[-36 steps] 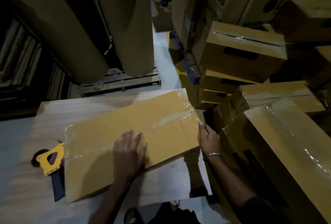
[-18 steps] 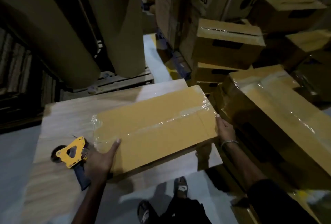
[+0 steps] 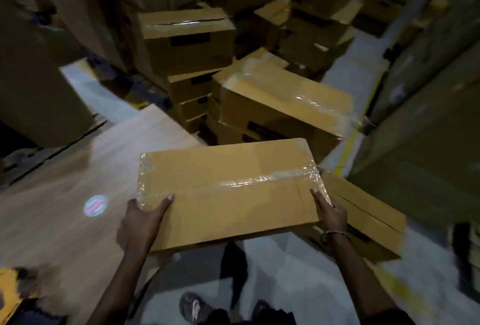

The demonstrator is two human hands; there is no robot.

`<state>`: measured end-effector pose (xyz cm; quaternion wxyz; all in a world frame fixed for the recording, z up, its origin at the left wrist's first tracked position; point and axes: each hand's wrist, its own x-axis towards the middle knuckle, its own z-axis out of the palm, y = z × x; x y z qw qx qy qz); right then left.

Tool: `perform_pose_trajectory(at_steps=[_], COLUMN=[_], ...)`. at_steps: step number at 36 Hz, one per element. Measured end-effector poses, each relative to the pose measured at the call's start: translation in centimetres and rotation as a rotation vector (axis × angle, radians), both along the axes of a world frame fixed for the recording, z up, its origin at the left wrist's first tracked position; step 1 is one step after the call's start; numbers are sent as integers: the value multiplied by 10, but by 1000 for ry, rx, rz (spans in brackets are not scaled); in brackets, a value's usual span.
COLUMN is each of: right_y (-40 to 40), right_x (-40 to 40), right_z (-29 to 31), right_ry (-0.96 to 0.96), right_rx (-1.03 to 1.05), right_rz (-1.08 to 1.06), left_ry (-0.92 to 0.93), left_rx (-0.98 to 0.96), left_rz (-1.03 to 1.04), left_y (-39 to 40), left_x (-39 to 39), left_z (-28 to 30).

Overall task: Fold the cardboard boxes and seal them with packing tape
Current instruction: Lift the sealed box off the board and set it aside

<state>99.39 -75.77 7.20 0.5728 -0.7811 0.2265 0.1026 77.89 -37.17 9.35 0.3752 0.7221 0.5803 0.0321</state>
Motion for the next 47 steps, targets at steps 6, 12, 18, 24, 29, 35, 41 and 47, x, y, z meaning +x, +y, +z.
perform_pose_trajectory(at_steps=[6,12,18,24,29,35,41,47], right_y=[-129,-257,-365,-433,-474,-504,-531,-587], right_x=[-25,-61,-99,-93,-77,-30,29,108], right_z=[0,9,12,4,-19,-36,-55,-130], right_ry=[-38,-24,23,85,164,171,276,418], right_rx=[14,-42,-83,-68,-50,-122,-159,-410], right_rz=[-288,-422,-504,-569,-618,-610,-608,-293], left_ry=[-36,-56,-48,11,-46,-58,-16,5], left_rx=[25,1,-90,-182,-333,-434,-449,-452], left_rz=[-256,-472,-616,-694,-714,-800,-839,-838], left_y=[-85,-193,-302,-367,-396,-430,-459,-466], left_x=[72,112,130,169,222,310,378,464], left_z=[4,0,-18,-43,-69,-81,-103,-156])
